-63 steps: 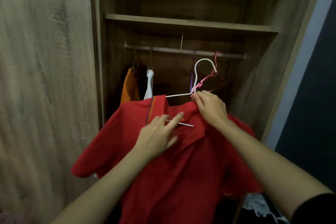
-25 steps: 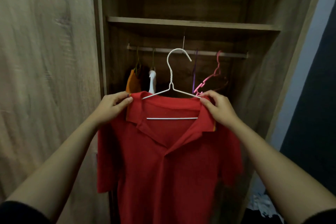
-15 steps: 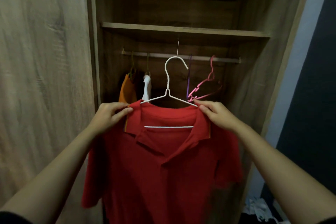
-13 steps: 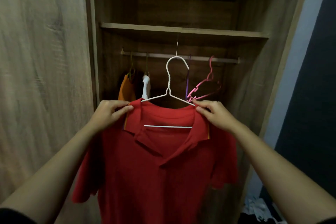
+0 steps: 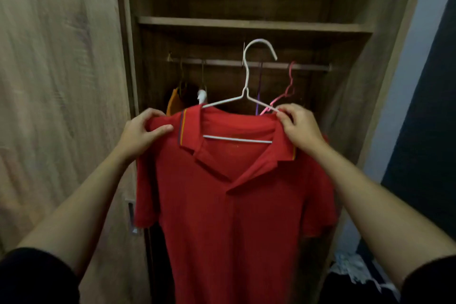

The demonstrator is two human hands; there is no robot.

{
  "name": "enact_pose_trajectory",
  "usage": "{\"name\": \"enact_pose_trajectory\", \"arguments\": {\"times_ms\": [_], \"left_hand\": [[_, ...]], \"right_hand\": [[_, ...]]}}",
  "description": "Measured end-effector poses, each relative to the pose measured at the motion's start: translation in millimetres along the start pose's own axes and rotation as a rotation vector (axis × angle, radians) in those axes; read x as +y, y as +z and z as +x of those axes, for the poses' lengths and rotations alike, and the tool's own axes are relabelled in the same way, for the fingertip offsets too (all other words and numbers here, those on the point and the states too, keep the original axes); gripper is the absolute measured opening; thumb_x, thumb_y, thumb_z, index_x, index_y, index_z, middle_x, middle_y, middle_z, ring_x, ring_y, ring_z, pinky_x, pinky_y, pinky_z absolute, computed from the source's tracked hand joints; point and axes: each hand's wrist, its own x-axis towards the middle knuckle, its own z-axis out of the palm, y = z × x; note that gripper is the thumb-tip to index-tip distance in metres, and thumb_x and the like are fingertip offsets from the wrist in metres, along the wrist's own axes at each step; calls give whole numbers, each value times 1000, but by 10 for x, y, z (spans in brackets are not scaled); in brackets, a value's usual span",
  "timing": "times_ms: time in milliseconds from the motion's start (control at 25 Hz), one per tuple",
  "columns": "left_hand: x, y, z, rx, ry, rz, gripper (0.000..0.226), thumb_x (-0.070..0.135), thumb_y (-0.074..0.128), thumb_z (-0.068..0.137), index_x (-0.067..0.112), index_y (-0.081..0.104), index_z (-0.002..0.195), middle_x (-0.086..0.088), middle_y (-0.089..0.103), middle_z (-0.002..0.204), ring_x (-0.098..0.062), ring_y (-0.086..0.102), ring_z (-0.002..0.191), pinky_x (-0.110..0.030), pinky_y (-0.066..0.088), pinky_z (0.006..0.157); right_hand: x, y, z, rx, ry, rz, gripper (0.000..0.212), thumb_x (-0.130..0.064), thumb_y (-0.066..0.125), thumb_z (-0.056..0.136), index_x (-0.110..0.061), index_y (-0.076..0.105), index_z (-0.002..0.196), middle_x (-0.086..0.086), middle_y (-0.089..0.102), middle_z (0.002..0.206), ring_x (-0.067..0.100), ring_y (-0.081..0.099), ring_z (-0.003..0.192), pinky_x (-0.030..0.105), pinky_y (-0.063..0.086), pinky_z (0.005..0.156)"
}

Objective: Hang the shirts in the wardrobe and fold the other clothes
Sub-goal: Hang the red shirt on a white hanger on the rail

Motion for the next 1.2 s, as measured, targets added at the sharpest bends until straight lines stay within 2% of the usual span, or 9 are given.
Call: {"name": "enact_pose_trajectory", "arguments": {"times_ms": [120, 240, 320, 520, 640, 760, 920, 1000, 1200], "left_hand": [[-319, 174, -408, -181, -375, -403, 61, 27, 89, 55, 22, 63, 110, 7, 70, 104, -4, 66, 89, -20, 52, 80], [-569, 362, -718, -141, -488, -315, 29, 21, 85, 62, 17, 69, 86, 3, 71, 85, -3, 65, 73, -11, 51, 60], [-665, 395, -742, -94, -494, -239, 15, 11, 79, 72, 21, 69, 77, 11, 70, 71, -8, 64, 73, -16, 52, 61], [-528, 30, -650, -545, -608, -362, 45, 5, 67, 51, 10, 63, 96, -1, 70, 84, -13, 64, 75, -27, 46, 72], [-129, -266, -294, -357, -434, -535, 42, 23, 53, 70, 19, 60, 112, 4, 73, 97, -9, 68, 90, -27, 45, 83], [438, -144, -23, -491, -198, -177, 39, 53, 64, 80, 27, 67, 109, 5, 73, 102, -7, 67, 96, -24, 50, 85], [850, 82, 44, -661, -71, 16, 32, 48, 65, 74, 28, 72, 98, 2, 73, 88, -8, 67, 76, -17, 52, 62], [937, 93, -24, -691, -52, -41, 19, 33, 67, 82, 21, 73, 96, 2, 74, 86, -7, 68, 76, -16, 51, 65], [1020, 89, -351, -371, 106, 167, 40, 56, 44, 76, 26, 70, 82, 8, 69, 75, -7, 64, 72, -18, 45, 61]], "right_hand": [[31, -125, 76, 12, 15, -11, 22, -10, 54, 91, -1, 66, 107, 18, 66, 108, 30, 60, 103, 25, 39, 87], [90, -215, 117, -18, -15, -32, 22, -10, 54, 91, -1, 66, 107, 18, 66, 107, 30, 60, 103, 21, 36, 85], [66, -216, 166, -33, -61, -40, 21, -10, 54, 91, -2, 66, 106, 18, 66, 102, 30, 60, 98, 23, 37, 84], [174, -220, 178, -52, -116, -54, 20, -11, 54, 90, -3, 67, 103, 16, 66, 97, 30, 61, 94, 27, 39, 82], [263, -188, 124, -120, -130, -21, 18, -8, 55, 90, -2, 68, 102, 14, 67, 100, 27, 61, 97, 16, 35, 82], [189, -11, 114, -175, -174, 40, 23, -14, 52, 87, -2, 68, 99, 13, 67, 99, 21, 60, 95, 14, 35, 83], [124, 176, 84, -221, -184, 138, 25, -19, 50, 88, -6, 68, 98, 4, 66, 96, 12, 58, 93, 17, 39, 86], [93, 259, 41, -209, -169, 206, 18, -13, 53, 90, -8, 68, 97, -2, 63, 94, 8, 57, 91, 15, 39, 86], [10, 532, 71, -374, -69, 424, 21, -16, 60, 88, -13, 65, 108, -1, 66, 106, 0, 58, 98, 7, 39, 87]]}}
